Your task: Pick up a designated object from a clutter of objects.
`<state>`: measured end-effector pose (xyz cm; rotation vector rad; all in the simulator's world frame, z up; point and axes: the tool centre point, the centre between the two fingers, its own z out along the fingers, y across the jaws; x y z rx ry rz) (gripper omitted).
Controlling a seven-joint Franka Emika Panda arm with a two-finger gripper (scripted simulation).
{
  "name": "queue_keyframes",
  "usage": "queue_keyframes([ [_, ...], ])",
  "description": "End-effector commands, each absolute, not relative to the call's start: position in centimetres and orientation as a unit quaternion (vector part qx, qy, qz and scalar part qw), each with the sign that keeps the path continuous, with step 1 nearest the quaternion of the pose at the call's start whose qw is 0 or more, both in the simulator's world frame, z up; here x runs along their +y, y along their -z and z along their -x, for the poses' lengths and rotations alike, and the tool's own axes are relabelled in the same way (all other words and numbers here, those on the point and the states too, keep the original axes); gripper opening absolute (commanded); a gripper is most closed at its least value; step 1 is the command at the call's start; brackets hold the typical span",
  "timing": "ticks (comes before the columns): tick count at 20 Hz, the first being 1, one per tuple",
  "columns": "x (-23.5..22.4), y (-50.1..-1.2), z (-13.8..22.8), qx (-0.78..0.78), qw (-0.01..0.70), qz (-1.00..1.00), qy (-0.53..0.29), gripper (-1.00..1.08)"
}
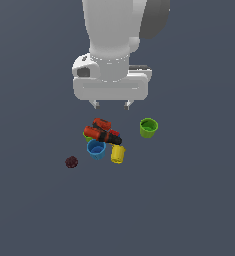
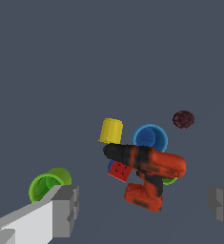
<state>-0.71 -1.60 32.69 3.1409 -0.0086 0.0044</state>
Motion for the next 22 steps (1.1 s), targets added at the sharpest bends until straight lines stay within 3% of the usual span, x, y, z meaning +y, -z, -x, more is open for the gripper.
queue_keyframes([
  [1, -1.6, -32.7, 0.7, -0.003, 0.0, -1.0, -0.001, 1.0],
  [13, -3.8, -33.7, 1.0, -0.001, 0.005, -1.0, -0.005, 1.0],
  [22, -5.2, -31.5, -0.4, -0.048, -0.002, -0.999, -0.004, 1.0],
])
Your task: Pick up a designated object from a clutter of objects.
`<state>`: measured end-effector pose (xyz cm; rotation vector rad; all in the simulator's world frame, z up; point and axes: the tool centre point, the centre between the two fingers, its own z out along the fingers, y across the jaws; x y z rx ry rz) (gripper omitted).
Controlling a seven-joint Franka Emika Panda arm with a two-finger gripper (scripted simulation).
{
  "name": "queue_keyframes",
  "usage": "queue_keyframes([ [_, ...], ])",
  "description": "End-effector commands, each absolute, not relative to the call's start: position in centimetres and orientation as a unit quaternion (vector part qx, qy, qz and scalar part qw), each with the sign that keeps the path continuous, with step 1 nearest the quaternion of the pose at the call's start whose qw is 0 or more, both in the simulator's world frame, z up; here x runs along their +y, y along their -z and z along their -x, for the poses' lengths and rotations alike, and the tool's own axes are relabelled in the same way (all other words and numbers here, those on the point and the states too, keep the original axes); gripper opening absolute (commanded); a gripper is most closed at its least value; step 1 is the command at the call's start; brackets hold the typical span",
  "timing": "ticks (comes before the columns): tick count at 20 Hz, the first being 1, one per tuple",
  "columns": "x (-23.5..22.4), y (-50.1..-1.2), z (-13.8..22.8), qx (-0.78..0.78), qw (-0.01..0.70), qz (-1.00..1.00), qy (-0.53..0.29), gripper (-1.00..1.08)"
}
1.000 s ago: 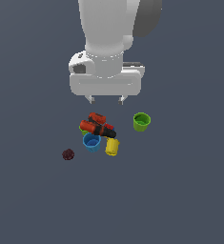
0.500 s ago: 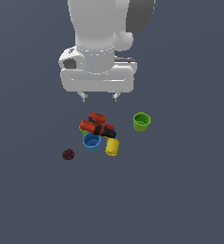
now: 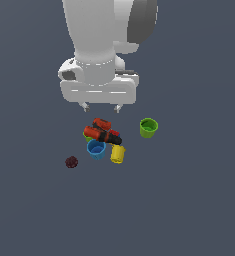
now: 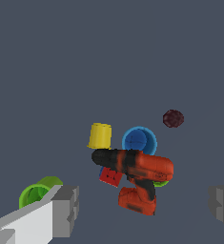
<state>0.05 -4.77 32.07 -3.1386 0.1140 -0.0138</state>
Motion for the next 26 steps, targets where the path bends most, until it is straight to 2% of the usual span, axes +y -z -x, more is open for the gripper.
queue_keyframes([
  [1, -5.5, -31.0, -0.6, 0.058, 0.003, 0.998, 0.004, 1.0],
  [7, -8.1, -27.0, -2.6, 0.139, 0.011, 0.99, 0.002, 1.0],
  [15, -13.5, -19.1, -4.8, 0.288, 0.015, 0.958, -0.001, 1.0],
  [26, -19.8, -10.2, -5.1, 0.437, 0.005, 0.9, -0.001, 1.0],
])
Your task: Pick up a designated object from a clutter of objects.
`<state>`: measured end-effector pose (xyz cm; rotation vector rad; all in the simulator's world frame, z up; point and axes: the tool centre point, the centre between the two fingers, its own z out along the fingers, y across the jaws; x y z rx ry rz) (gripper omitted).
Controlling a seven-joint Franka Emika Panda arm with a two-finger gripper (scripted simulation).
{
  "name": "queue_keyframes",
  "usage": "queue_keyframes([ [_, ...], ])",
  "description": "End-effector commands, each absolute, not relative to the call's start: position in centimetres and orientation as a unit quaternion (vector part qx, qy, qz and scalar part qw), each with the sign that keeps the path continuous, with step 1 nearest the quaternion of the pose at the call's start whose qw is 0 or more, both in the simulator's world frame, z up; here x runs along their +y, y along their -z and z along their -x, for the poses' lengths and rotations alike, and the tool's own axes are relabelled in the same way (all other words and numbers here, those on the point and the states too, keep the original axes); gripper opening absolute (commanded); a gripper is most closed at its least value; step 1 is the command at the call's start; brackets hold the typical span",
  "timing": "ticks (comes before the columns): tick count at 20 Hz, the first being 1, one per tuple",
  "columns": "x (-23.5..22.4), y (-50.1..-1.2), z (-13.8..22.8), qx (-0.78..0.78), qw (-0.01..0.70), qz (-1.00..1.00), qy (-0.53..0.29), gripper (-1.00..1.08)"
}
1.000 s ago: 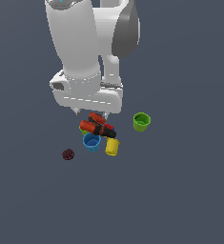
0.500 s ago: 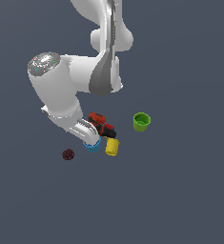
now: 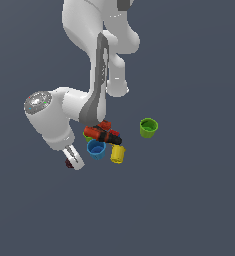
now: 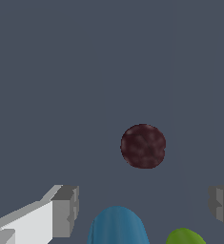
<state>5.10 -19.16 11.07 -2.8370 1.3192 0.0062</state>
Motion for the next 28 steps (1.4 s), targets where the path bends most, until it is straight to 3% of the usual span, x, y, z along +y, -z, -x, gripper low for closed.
queue_keyframes([
  [1, -20.2, -9.7, -5.0, 0.444, 0.004, 0.896, -0.001, 1.0],
  [27, -21.4, -2.8, -4.8, 0.473, 0.0, 0.881, 0.0, 1.0],
  [28, -21.4, -2.8, -4.8, 0.473, 0.0, 0.881, 0.0, -1.0],
])
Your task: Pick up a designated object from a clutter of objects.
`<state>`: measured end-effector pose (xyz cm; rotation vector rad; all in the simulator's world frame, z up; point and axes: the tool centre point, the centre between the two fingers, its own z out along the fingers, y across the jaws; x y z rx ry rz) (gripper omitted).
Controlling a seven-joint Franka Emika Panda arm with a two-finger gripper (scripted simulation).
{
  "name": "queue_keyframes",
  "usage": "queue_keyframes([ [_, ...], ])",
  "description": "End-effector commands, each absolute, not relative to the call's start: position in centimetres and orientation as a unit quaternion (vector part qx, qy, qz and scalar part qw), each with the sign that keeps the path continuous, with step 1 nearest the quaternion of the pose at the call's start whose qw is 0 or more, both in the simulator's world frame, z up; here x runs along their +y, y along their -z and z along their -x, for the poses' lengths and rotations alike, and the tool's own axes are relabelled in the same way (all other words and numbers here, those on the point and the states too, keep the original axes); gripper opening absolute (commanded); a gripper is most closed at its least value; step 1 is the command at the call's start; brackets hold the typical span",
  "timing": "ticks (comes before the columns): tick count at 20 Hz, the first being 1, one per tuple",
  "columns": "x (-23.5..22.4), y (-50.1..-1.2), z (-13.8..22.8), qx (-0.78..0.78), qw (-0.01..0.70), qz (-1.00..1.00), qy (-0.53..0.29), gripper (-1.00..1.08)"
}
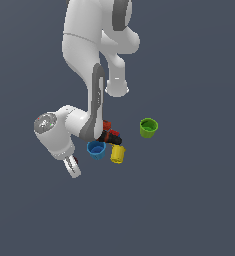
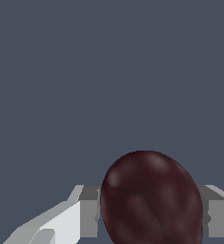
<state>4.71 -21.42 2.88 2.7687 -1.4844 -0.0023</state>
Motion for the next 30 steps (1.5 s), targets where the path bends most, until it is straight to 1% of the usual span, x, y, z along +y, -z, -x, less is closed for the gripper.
queue_keyframes([
  [1, -21.4, -2.8, -4.8, -0.473, 0.0, -0.881, 0.0, -1.0],
  [11, -21.4, -2.9, -4.8, -0.472, 0.0, -0.882, 0.0, -1.0],
  [16, -21.2, -4.2, -5.1, -0.472, 0.0, -0.882, 0.0, -1.0],
  [23, -20.7, -8.7, -6.0, -0.473, 0.0, -0.881, 0.0, -1.0],
  [30, -19.8, -15.8, -7.6, -0.473, 0.0, -0.881, 0.0, -1.0],
])
